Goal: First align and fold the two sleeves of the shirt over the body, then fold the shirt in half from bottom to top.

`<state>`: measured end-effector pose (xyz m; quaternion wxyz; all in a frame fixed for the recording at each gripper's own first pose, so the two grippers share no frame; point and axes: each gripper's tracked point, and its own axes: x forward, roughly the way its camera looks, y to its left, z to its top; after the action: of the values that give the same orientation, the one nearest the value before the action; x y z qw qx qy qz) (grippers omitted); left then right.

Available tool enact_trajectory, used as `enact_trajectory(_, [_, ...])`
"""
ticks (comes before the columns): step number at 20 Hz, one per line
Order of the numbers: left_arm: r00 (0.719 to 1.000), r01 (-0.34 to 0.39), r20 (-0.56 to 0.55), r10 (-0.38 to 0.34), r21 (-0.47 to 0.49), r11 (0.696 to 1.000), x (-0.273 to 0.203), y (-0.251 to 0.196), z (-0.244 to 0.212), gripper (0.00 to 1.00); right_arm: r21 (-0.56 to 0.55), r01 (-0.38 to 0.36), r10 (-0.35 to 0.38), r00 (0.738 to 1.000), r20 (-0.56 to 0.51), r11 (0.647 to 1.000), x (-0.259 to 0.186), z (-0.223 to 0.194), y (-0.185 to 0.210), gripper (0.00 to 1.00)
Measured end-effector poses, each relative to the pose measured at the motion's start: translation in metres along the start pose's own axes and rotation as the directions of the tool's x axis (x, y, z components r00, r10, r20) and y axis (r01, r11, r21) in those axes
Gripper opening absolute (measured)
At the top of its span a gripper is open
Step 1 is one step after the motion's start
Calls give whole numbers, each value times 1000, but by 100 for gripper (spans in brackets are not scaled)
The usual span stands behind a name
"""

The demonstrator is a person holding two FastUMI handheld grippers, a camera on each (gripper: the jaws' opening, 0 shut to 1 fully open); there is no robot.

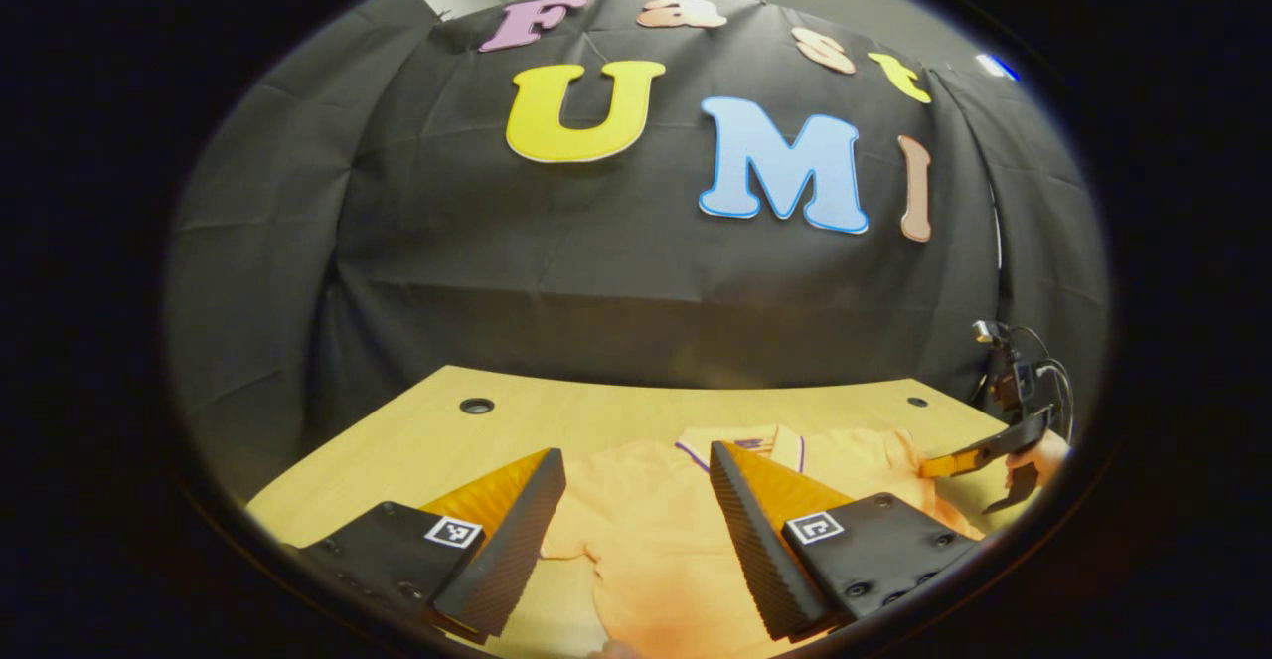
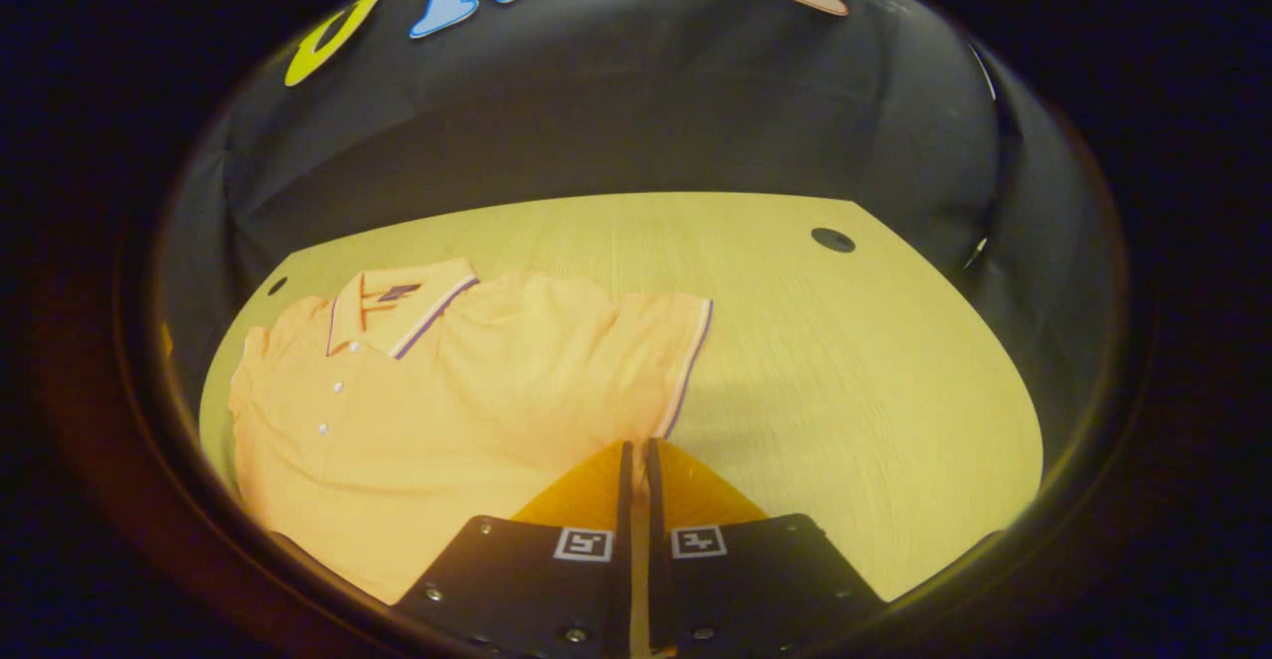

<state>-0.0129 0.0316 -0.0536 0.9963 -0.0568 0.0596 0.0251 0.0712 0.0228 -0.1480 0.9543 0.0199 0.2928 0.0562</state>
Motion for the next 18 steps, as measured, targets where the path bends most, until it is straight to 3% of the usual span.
enact_trajectory(5, [999, -38, -5, 38, -8, 999, -4, 22, 0, 94, -75, 17, -10, 996, 93, 997, -13, 29, 17, 7])
enact_trajectory(9, [997, -74, -10, 74, -10, 997, -10, 40, -7, 94, -164, -49, 73, 987, 144, 985, -29, 49, 66, 7])
enact_trajectory(15, [990, -141, -28, 140, -11, 990, -19, 74, -14, 94, -318, -165, 202, 975, 89, 934, -35, 34, 141, 6])
enact_trajectory(18, [985, -166, -35, 166, -8, 986, -24, 89, -18, 94, -372, -204, 234, 972, 36, 905, -31, 15, 166, 7])
